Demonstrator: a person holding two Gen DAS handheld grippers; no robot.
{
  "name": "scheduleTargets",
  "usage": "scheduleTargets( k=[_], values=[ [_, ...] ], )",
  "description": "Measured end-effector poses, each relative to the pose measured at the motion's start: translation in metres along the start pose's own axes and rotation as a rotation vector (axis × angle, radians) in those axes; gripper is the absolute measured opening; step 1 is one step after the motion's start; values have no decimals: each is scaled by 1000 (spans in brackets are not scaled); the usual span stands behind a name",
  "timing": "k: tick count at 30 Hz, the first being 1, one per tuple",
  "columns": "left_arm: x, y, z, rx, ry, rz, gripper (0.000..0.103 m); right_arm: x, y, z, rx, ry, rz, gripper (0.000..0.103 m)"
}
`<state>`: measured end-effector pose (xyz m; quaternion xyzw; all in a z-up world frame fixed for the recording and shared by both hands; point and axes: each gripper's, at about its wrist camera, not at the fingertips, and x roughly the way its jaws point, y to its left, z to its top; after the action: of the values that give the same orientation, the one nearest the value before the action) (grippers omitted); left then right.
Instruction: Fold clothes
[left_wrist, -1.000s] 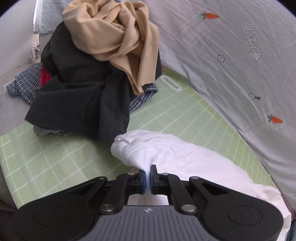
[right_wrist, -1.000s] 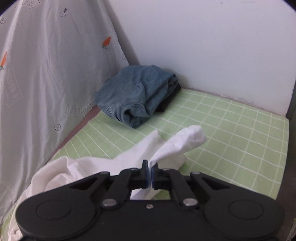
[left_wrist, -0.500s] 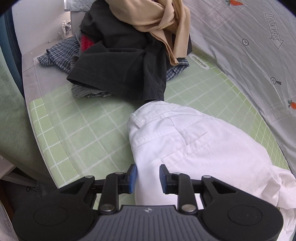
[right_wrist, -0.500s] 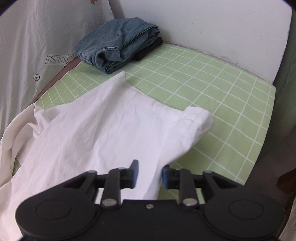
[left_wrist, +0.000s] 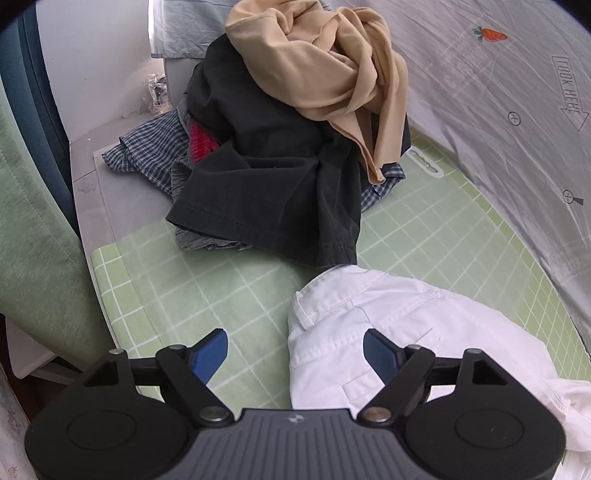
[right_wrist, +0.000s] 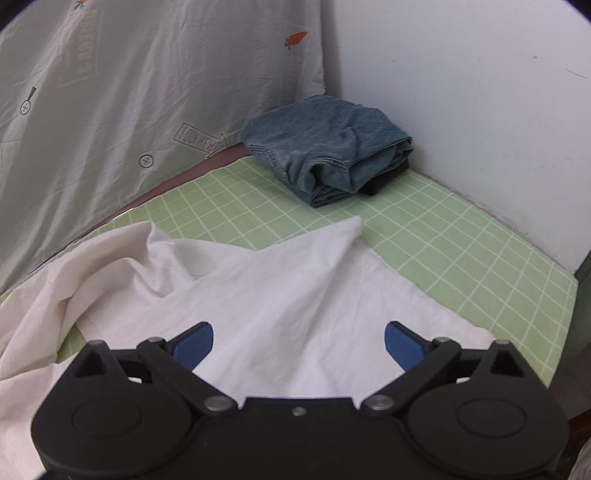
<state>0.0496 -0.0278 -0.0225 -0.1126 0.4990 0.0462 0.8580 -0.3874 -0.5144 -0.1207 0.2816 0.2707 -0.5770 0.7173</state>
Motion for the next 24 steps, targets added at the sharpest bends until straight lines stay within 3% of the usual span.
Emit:
scheduleTargets(
  k=[11,14,20,24],
  values=[
    [68,-89,32,160,67,-39,91,59,115,53,14,135,148,101],
    [97,-105,34,144,121,-15,91,81,147,71,45,170,172,100],
    [130,-116,31,100,162,23,94,126,185,98,306,217,235,99],
    [138,-113,27,79,155,29,101,159,214,107,309,309,281,97]
  ],
)
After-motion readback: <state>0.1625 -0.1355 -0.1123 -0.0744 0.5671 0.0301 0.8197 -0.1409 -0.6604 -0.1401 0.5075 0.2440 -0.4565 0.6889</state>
